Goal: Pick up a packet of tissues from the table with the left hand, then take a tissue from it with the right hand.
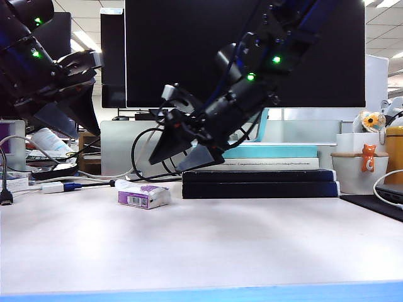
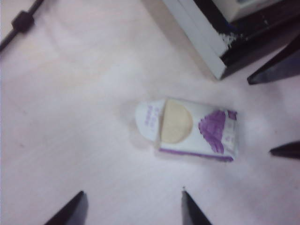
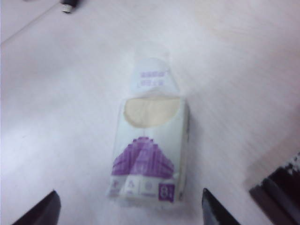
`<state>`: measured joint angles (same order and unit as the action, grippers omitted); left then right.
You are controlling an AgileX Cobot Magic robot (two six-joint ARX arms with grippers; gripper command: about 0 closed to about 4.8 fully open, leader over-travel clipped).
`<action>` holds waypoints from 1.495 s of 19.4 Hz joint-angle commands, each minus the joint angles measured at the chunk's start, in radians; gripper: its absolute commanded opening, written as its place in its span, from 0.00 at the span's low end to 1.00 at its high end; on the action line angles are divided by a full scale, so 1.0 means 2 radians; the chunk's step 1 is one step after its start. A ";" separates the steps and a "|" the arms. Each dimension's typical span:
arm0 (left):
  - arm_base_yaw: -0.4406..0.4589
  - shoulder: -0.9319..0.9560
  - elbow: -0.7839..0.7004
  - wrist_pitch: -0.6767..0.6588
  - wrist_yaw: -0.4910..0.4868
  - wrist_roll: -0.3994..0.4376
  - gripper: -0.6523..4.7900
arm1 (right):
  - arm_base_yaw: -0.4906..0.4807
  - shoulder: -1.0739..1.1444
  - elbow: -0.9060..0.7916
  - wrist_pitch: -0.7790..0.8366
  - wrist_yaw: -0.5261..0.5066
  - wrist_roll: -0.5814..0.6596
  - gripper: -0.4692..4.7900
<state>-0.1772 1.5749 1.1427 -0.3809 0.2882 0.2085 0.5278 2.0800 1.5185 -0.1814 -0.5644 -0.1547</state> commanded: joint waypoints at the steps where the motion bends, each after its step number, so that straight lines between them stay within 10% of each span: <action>1: 0.000 -0.001 0.000 0.012 0.015 -0.001 0.61 | 0.015 0.010 0.003 0.042 0.017 -0.003 0.79; 15: 0.000 -0.001 0.000 -0.002 0.016 0.000 0.61 | 0.027 0.070 0.037 0.039 0.059 -0.001 0.72; 21: 0.000 -0.001 0.000 -0.001 0.016 0.000 0.61 | 0.029 0.079 0.054 0.020 0.066 -0.001 0.14; 29: 0.000 -0.004 0.000 -0.015 0.088 0.002 0.61 | 0.028 0.019 0.108 -0.071 0.139 -0.069 0.12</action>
<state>-0.1768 1.5745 1.1419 -0.4107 0.4351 0.2089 0.5823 2.1483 1.7229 -0.3023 -0.3080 -0.2573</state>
